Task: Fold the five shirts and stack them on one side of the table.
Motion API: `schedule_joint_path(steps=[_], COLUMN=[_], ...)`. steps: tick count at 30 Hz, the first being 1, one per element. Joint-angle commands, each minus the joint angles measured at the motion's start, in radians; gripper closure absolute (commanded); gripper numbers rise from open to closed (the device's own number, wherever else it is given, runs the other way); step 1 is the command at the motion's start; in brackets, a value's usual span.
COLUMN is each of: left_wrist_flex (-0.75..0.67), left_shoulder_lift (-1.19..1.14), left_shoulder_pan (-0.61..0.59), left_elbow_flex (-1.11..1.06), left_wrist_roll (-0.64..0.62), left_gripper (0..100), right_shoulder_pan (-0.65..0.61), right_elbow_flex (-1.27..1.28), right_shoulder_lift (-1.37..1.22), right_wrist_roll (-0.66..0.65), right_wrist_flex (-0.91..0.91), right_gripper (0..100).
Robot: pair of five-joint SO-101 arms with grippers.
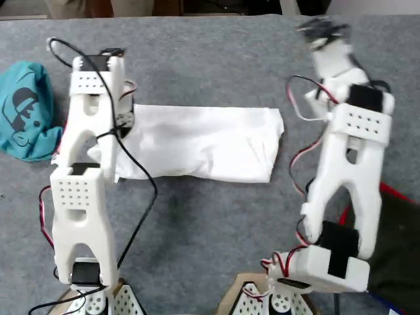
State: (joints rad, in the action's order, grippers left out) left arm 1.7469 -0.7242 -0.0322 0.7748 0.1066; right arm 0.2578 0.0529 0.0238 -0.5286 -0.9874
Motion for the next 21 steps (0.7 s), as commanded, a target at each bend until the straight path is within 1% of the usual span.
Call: schedule_joint_path(steps=[1,2,4,7,9,13,17,21], left_wrist_flex=[0.014,0.014,0.014,0.014,0.014,0.014,0.012,0.012], left_shoulder_lift=[0.124,0.147,0.188,0.236,0.259,0.26,0.213,0.142], left_shoulder_pan=[0.091,0.118,0.173,0.262,0.318,0.423,0.512,0.568], left_elbow_flex=[-0.049,-0.074,-0.115,-0.123,-0.103,-0.023,0.103,0.236], left_wrist_roll=[-0.009,-0.009,-0.009,-0.009,-0.009,-0.032,-0.086,-0.089], left_gripper=[98,98,98,98,98,98,98,98], right_shoulder_pan=[0.093,0.116,0.15,0.196,0.222,0.249,0.255,0.252], right_elbow_flex=[0.07,0.09,0.105,0.091,0.038,-0.064,-0.099,-0.099], right_shoulder_lift=[-0.05,-0.084,-0.159,-0.263,-0.314,-0.374,-0.403,-0.407], right_wrist_roll=[0.253,0.311,0.385,0.42,0.42,0.42,0.417,0.413], right_wrist_flex=[0.313,0.391,0.526,0.628,0.618,0.539,0.535,0.532], right_gripper=[99.4,99.4,99.4,99.4,99.4,99.4,99.4,99.4])
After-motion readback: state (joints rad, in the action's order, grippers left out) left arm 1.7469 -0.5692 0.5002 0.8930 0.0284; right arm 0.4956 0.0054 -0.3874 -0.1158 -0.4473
